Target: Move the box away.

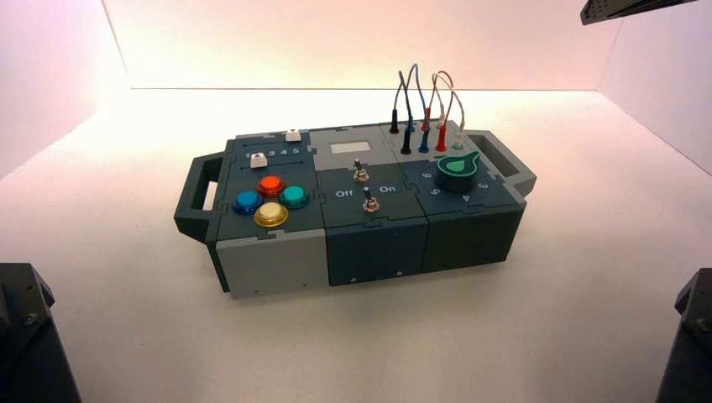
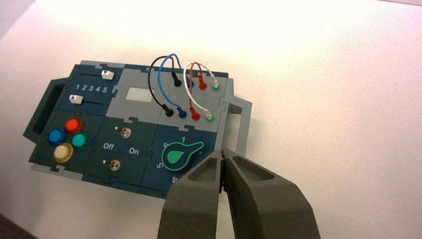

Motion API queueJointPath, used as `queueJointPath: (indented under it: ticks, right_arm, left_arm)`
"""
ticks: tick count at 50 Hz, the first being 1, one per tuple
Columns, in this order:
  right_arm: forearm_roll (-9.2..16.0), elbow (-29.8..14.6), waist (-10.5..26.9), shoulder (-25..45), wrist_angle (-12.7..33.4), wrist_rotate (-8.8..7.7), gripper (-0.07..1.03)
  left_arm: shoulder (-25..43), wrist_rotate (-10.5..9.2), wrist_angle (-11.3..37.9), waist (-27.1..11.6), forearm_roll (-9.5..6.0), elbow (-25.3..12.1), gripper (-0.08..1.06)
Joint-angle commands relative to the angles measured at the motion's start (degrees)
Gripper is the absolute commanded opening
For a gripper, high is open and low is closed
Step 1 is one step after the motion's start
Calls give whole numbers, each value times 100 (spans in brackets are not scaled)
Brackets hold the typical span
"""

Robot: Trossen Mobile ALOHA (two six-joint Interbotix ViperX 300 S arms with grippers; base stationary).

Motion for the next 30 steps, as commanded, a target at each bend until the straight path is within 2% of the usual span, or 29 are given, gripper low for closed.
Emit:
queueJointPath:
  ticks: [1,21,27,30]
  right_arm:
    - [26,-114,-26,26,-53,35,-2]
    - [26,-114,-26,62,-53,35,-2]
    - [79,-229,-18,264,202,26,-2]
    - [176,-475,-18,501,554,18,-2]
  left_arm:
    - [44,-18,-26,18,0,-88,-3]
    - [97,-18,79,18,0,-114,-3]
    - [483,-62,299,18,-62,-220,-3]
    - [738,-70,431,18,-97,-290,-3]
